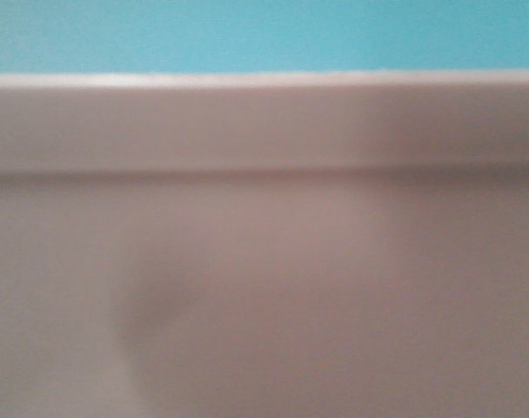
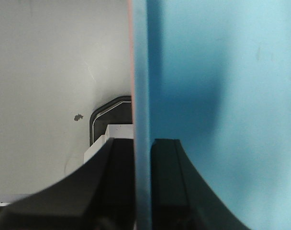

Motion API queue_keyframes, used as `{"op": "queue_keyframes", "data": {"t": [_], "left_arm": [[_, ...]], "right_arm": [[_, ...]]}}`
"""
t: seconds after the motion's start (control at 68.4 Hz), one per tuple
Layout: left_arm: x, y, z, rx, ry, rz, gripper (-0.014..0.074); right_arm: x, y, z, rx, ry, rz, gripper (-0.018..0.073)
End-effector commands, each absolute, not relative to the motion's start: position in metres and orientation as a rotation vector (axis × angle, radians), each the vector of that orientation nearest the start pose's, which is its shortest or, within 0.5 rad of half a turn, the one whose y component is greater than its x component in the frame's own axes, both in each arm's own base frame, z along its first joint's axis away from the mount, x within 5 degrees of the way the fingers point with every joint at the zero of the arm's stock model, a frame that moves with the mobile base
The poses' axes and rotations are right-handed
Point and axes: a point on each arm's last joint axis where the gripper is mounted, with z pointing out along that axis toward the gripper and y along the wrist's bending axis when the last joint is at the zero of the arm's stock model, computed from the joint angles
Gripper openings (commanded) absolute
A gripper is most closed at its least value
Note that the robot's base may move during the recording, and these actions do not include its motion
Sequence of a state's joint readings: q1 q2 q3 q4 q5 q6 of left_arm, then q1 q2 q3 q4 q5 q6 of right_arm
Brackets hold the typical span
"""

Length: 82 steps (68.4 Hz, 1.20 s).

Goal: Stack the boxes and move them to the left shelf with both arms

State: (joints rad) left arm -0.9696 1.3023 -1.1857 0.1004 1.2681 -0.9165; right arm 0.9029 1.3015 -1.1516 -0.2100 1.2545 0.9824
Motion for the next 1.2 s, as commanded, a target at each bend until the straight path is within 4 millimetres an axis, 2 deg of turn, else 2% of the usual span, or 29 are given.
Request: {"op": "queue_keyframes", "data": {"t": [0.0, 1.184], "left_arm": [[0.1277, -0.1875, 0.3517, 0.109, 2.931, -0.314, -0.0012], [0.1277, -0.1875, 0.3517, 0.109, 2.931, -0.314, -0.0012]], "right_arm": [[0.1563, 0.1689, 0.3406, 0.068, 2.800, 0.140, 0.0057], [0.1563, 0.1689, 0.3406, 0.068, 2.800, 0.140, 0.0057]]}}
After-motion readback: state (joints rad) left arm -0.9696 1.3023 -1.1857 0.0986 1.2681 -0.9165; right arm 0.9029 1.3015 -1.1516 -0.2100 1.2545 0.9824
